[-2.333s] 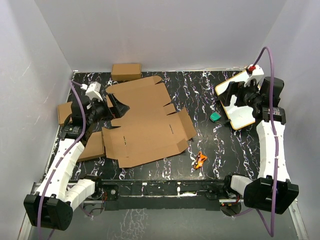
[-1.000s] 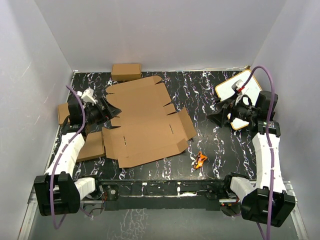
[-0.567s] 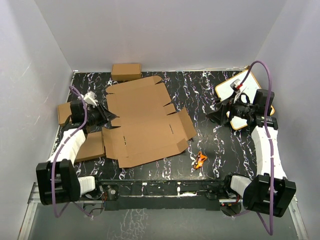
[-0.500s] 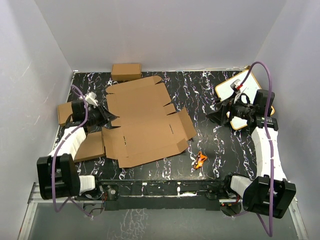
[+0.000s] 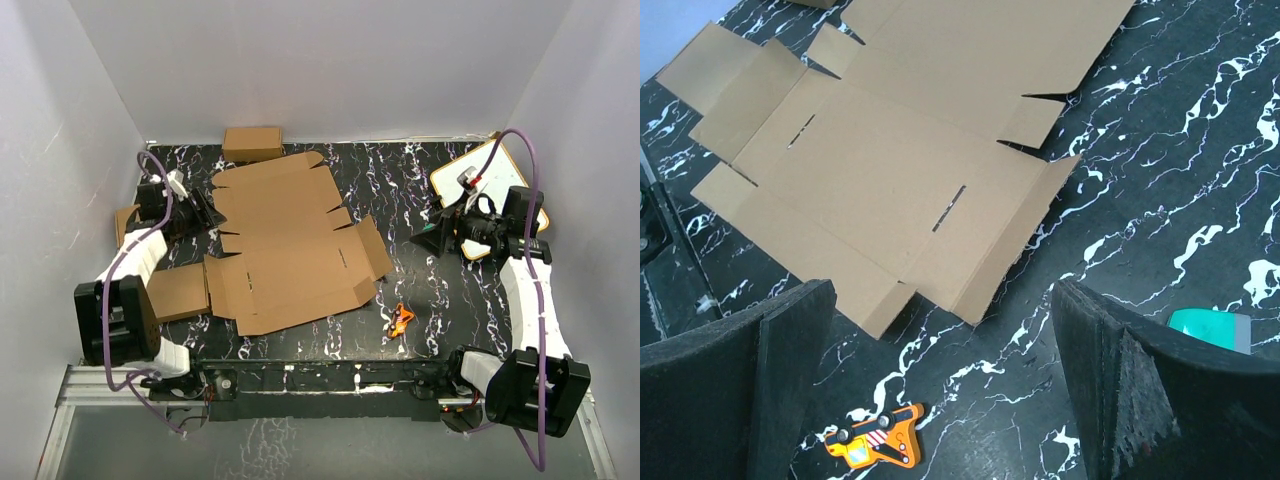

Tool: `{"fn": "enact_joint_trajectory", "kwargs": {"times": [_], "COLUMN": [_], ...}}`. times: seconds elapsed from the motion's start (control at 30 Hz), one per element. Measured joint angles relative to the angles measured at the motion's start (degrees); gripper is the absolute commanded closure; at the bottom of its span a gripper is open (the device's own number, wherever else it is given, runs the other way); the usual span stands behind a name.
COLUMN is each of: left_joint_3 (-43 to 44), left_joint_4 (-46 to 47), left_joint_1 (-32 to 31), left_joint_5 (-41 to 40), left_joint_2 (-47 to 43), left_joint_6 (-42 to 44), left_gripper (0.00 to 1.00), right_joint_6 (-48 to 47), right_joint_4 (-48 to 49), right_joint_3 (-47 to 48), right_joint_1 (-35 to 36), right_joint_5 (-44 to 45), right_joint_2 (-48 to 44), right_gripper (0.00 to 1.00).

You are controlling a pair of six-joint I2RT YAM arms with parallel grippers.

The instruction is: Fold the paper box

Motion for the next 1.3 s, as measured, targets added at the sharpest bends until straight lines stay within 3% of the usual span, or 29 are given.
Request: {"fn": "enact_joint_trajectory", "kwargs": {"times": [0.33, 0.7, 0.9, 1.13, 1.3], "left_joint_3": [1.90, 10.14, 12.57, 12.17, 8.39], "left_joint_4": [0.28, 3.34, 7.91, 14.29, 18.62], "left_joint_1": [4.02, 3.93, 3.93, 3.93, 3.89], "left_joint_5": [0.52, 8.52, 11.80, 15.15, 16.22], "left_joint_2": [10.58, 26.08, 30.60, 34.40, 32.02], "left_joint_6": [-0.33, -5.07, -9.14, -13.49, -14.67], "left_gripper": [0.41, 0.39, 0.60, 0.99, 1.00], "right_joint_6": [0.57, 1.77, 2.82, 5.75, 7.19], "right_joint_4": [1.92, 4.26, 5.60, 9.73, 11.91], "right_joint_3": [-1.07, -3.43, -3.72, -7.65, -10.36], "right_joint_1": [-0.09, -0.09, -0.11, -0.11, -0.09], "right_joint_5": [0.22, 0.17, -0.09, -1.57, -1.84], "right_joint_2": [-0.04, -0.26, -0.26, -0.48, -1.16], "right_gripper": [0.02, 0.02, 0.02, 0.01, 0.02]}}
